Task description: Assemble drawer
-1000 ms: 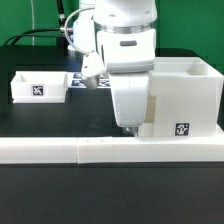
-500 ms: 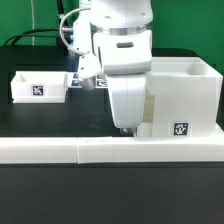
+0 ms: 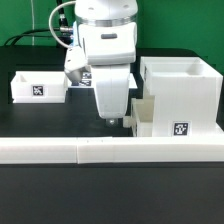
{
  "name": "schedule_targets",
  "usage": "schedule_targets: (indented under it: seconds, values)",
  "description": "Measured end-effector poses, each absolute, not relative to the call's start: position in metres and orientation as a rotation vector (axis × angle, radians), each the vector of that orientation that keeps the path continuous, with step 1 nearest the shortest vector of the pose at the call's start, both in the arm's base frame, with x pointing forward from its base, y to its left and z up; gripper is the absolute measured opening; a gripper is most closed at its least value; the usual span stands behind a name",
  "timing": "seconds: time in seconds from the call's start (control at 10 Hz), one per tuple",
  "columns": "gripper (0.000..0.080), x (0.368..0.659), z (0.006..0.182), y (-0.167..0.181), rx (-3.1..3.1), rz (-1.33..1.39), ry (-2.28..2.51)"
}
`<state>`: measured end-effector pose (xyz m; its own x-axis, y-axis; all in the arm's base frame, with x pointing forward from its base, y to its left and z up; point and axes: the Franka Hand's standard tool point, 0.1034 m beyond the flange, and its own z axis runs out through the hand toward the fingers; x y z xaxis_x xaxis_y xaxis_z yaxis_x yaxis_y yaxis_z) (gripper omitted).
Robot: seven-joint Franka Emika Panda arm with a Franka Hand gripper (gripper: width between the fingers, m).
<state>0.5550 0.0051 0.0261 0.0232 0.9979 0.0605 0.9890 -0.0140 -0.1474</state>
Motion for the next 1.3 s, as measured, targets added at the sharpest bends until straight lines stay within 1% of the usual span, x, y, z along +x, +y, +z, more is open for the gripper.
schedule_targets:
  seconds: [0.3,0.7,1.0,1.3]
  values:
    - [0.0649,0.549,0.022,0.026,-2.148,0.091,-2.068]
    - [0.0649,0.552,0.022,0.028,-2.245,0.101,-1.971]
    - [0.0649,0.553,0.021,-0.003,-2.21,0.113,-2.012]
    - [0.0649,0.561,0.034,-0.018,-2.223,0.105,-2.018]
